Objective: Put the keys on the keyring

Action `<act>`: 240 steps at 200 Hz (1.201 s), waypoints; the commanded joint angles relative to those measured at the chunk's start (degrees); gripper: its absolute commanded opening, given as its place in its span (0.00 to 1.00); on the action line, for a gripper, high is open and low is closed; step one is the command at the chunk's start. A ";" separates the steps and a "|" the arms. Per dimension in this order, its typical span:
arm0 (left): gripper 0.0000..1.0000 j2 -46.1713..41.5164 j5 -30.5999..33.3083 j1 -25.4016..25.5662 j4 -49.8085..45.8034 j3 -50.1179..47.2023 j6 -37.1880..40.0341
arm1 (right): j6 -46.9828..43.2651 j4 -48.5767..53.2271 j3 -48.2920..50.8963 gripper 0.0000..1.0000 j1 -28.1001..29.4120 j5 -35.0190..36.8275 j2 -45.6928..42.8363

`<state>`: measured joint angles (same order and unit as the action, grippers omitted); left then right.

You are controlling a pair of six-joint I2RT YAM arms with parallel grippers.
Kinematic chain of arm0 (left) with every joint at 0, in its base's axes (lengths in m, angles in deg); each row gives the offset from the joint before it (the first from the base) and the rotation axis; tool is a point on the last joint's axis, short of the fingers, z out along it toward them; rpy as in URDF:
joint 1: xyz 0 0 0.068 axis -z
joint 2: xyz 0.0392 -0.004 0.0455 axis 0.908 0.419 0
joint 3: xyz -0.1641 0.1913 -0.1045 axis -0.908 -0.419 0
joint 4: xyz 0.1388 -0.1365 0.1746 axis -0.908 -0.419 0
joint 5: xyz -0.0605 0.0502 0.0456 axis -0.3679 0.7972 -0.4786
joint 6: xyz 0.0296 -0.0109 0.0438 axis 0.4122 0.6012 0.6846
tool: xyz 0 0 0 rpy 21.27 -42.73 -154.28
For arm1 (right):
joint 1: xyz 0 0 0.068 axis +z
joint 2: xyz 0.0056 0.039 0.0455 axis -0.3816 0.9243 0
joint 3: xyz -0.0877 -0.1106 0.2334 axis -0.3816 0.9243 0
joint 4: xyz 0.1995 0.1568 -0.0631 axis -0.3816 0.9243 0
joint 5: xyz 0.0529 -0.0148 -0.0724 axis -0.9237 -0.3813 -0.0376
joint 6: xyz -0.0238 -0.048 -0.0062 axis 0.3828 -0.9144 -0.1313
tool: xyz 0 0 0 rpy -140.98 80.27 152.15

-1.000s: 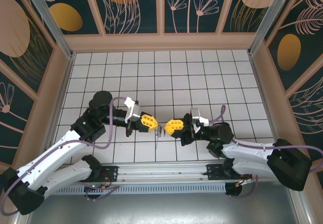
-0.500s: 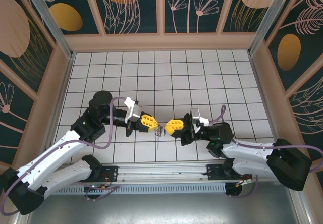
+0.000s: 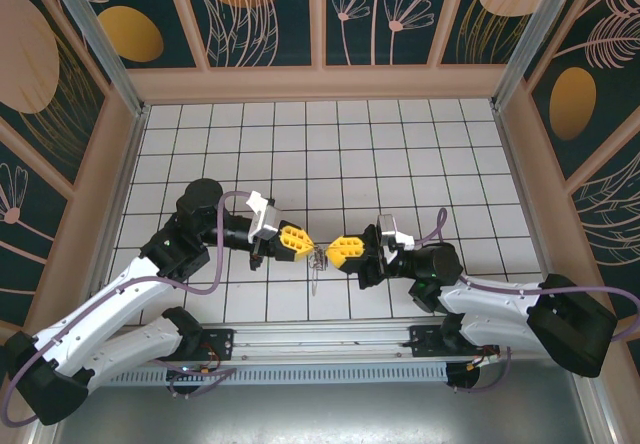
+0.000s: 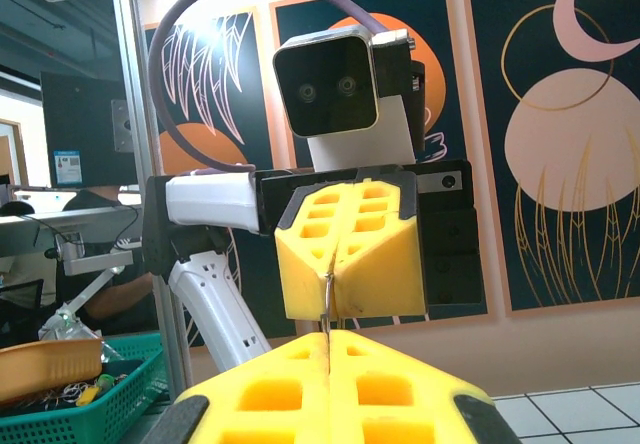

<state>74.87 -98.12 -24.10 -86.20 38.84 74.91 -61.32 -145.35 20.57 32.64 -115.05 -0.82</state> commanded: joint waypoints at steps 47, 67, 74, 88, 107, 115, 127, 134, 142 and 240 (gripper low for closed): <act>0.00 0.31 -0.75 -0.30 1.43 1.55 0.75 | 0.76 -4.64 -0.93 0.00 -0.29 0.08 0.69; 0.00 0.31 -0.85 -0.30 1.59 1.55 0.67 | 0.76 -4.60 -0.91 0.00 -0.32 0.17 0.73; 0.00 0.31 -0.86 -0.26 1.61 1.55 0.67 | 0.69 -4.60 -0.91 0.00 -0.40 0.16 0.80; 0.00 0.31 -0.88 -0.29 1.59 1.55 0.58 | 0.74 -4.60 -1.03 0.00 -0.31 0.17 0.76; 0.00 0.31 -0.94 -0.28 1.65 1.57 0.49 | 0.67 -4.76 -1.16 0.00 -0.29 0.17 1.03; 0.00 0.31 -0.95 -0.34 1.78 1.48 0.35 | 0.69 -4.84 -1.21 0.00 -0.30 0.12 1.11; 0.00 0.37 -1.00 -0.26 1.86 1.46 0.40 | 0.75 -4.86 -1.41 0.00 -0.28 0.04 1.17; 0.00 0.39 -1.06 -0.31 1.95 1.39 0.30 | 0.67 -4.86 -1.45 0.00 -0.31 0.08 1.24; 0.00 0.48 -1.03 -0.32 2.15 1.33 0.15 | 0.75 -4.91 -1.50 0.00 -0.31 0.08 1.42; 0.00 1.12 -0.60 -0.34 2.13 1.11 0.03 | 0.32 -4.60 -1.97 0.00 -0.29 0.34 1.58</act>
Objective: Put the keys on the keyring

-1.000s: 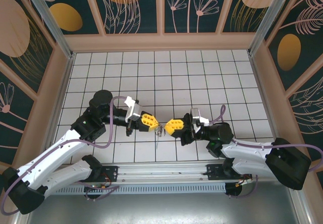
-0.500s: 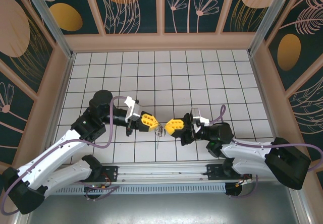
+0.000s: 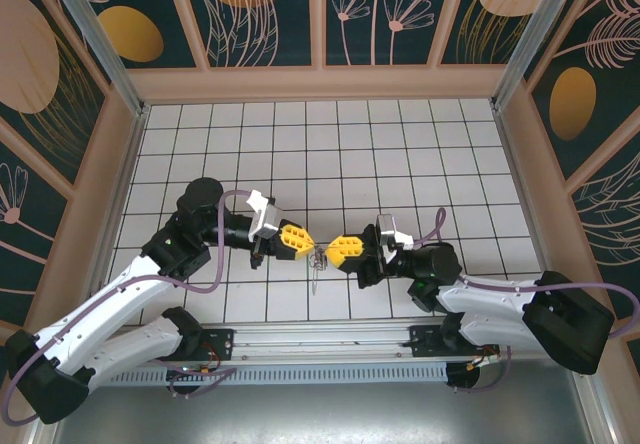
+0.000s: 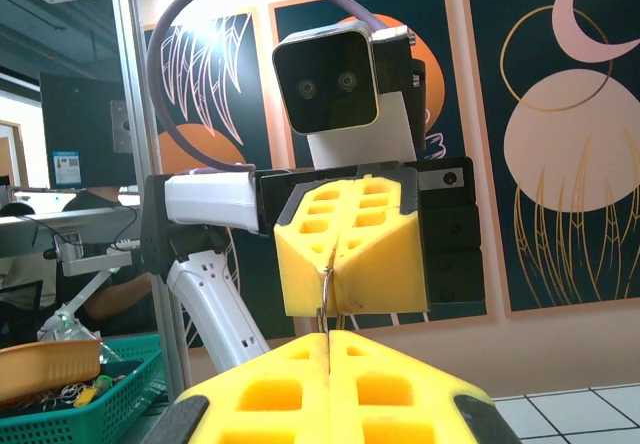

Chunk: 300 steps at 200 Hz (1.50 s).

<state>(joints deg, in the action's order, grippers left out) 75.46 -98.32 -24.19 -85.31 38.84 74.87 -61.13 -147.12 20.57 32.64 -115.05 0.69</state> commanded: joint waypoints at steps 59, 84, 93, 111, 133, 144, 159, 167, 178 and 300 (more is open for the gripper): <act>0.00 1.18 -0.40 -0.19 0.89 1.45 -0.08 | -0.13 -2.53 -2.30 0.00 -0.27 0.43 -0.07; 0.00 1.62 -0.39 -0.21 0.75 1.55 -0.18 | -0.23 -2.32 -2.42 0.00 -0.31 0.52 -0.08; 0.00 1.65 -0.39 -0.24 0.62 1.61 -0.22 | -0.27 -2.06 -2.47 0.00 -0.31 0.52 -0.14; 0.00 1.74 -0.35 -0.20 0.53 1.76 -0.16 | -0.60 -1.52 -2.70 0.00 -0.31 0.61 -0.38; 0.00 1.65 -0.04 -0.23 0.27 1.73 -0.22 | -1.14 -0.31 -2.65 0.00 -0.36 1.42 -0.90; 0.00 1.68 -0.04 -0.19 0.27 1.73 -0.18 | -1.49 0.37 -2.70 0.00 -0.31 1.87 -1.37; 0.00 1.65 0.02 -0.22 0.14 1.64 -0.25 | -2.02 2.00 -2.89 0.00 -0.31 2.68 -1.80; 0.00 1.69 0.11 -0.18 0.18 1.58 -0.26 | -2.37 2.91 -2.97 0.00 -0.29 3.02 -2.11; 0.00 1.65 0.10 -0.24 0.18 1.50 -0.26 | -2.67 3.48 -2.92 0.00 -0.22 3.49 -2.57; 0.00 1.21 3.37 -0.19 3.20 -0.46 -2.02 | -3.88 5.98 -1.83 0.00 0.23 5.86 -4.33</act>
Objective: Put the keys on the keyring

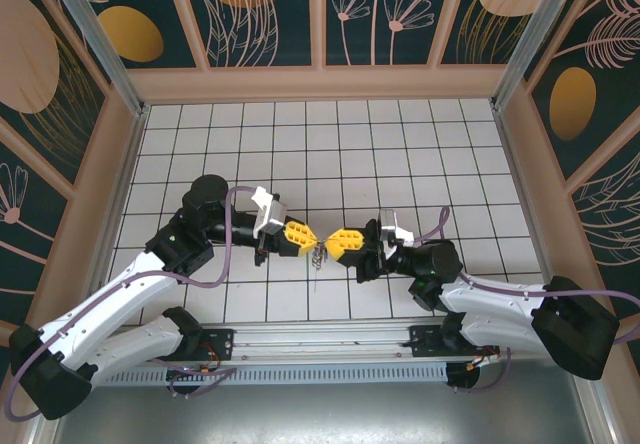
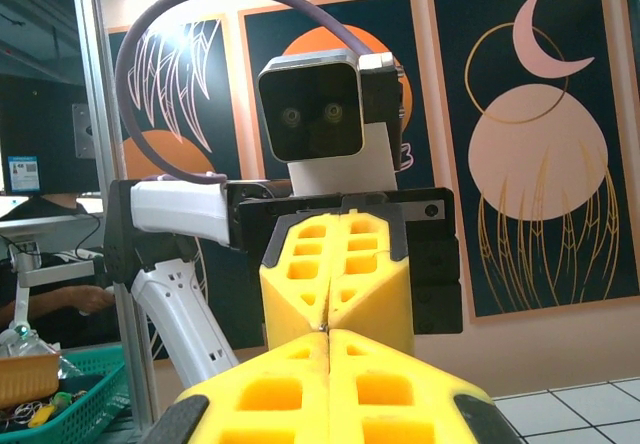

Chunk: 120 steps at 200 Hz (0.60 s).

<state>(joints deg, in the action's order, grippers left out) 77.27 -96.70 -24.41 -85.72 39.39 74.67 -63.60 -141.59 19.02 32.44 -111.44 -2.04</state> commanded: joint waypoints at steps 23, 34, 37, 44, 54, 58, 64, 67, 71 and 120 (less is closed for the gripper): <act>0.00 -1.24 3.41 0.01 6.19 -3.76 -3.37 | -2.25 4.17 0.07 0.00 0.57 3.68 -2.76; 0.00 -1.94 3.90 -0.02 7.11 -5.23 -3.88 | -3.24 7.03 0.06 0.00 0.93 4.86 -3.76; 0.00 -2.14 3.94 0.00 7.26 -5.62 -4.08 | -3.61 7.95 0.06 0.00 1.08 5.17 -4.03; 0.00 -2.88 3.90 0.00 7.60 -6.34 -4.26 | -4.42 10.17 0.15 0.00 1.41 6.25 -4.92; 0.00 -4.07 4.13 0.00 8.04 -7.29 -4.49 | -5.53 13.83 0.28 0.00 1.69 7.94 -6.38; 0.00 -4.55 4.27 0.05 8.15 -7.76 -4.53 | -6.02 15.24 0.27 0.00 1.92 8.54 -6.91; 0.00 -5.28 4.40 0.02 8.44 -8.31 -4.71 | -6.85 17.50 0.22 0.00 2.12 9.37 -7.75; 0.00 -5.67 4.48 0.05 8.58 -8.58 -4.79 | -7.34 18.48 0.36 0.00 2.23 9.77 -8.18; 0.00 -6.11 4.56 -0.02 8.74 -8.93 -5.00 | -7.93 19.71 0.48 0.00 2.43 10.26 -8.80; 0.00 -9.11 4.18 -0.02 14.46 -11.24 -9.67 | -15.20 40.31 -0.99 0.00 2.78 7.82 -15.69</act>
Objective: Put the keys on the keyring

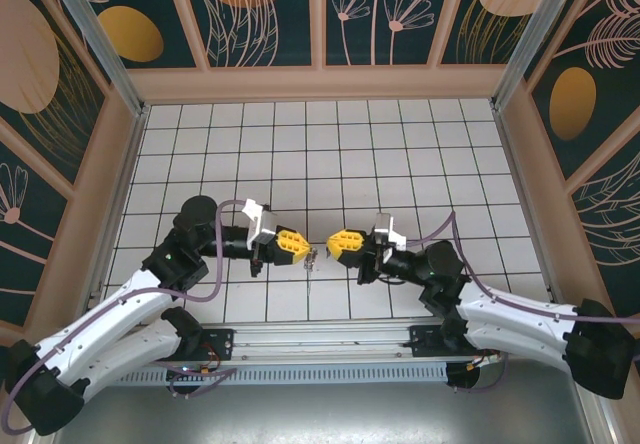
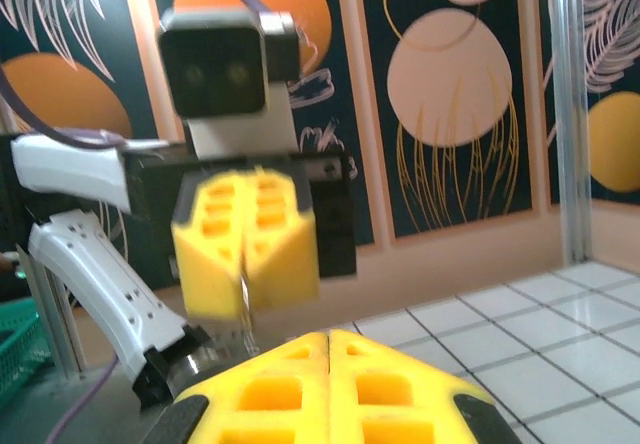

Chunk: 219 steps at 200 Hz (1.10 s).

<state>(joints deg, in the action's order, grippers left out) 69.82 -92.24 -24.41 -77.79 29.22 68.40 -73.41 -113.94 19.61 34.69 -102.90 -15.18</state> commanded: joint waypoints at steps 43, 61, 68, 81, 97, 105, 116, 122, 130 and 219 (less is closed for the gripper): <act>0.00 -2.60 0.05 0.09 11.73 -3.52 -7.65 | -5.97 13.20 -2.95 0.00 0.63 -5.92 -5.58; 0.00 -2.90 0.54 0.12 13.66 -4.88 -9.44 | -5.64 11.50 -4.44 0.00 0.72 -7.50 -4.06; 0.00 -2.98 0.48 0.11 13.72 -5.13 -9.76 | -5.49 10.50 -4.74 0.00 0.93 -7.74 -3.56; 0.00 -3.47 0.73 0.06 13.73 -5.49 -10.03 | -5.21 8.83 -5.02 0.00 1.14 -8.16 -2.81; 0.00 -4.07 0.96 0.13 13.80 -5.79 -10.04 | -5.39 8.34 -5.47 0.00 1.08 -8.46 -1.96; 0.00 -4.11 1.03 0.12 13.89 -5.80 -10.04 | -5.50 8.38 -5.63 0.00 1.08 -8.71 -1.60; 0.00 -3.85 1.04 0.14 13.69 -5.80 -9.94 | -5.53 8.09 -5.74 0.00 1.14 -8.97 -1.40; 0.00 -3.72 0.88 0.12 13.67 -5.72 -9.87 | -5.44 7.87 -5.84 0.00 1.11 -9.00 -1.44; 0.00 -3.45 0.67 0.10 13.71 -5.71 -9.90 | -5.35 7.42 -5.92 0.00 1.15 -9.07 -1.45; 0.00 -2.81 0.36 0.14 13.76 -5.62 -9.77 | -3.44 1.56 -6.90 0.00 1.15 -11.10 1.17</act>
<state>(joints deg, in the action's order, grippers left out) 67.11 -91.37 -24.41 -67.30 23.65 59.55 -78.04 -107.63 14.54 35.35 -112.60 -14.37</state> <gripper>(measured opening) 0.063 0.046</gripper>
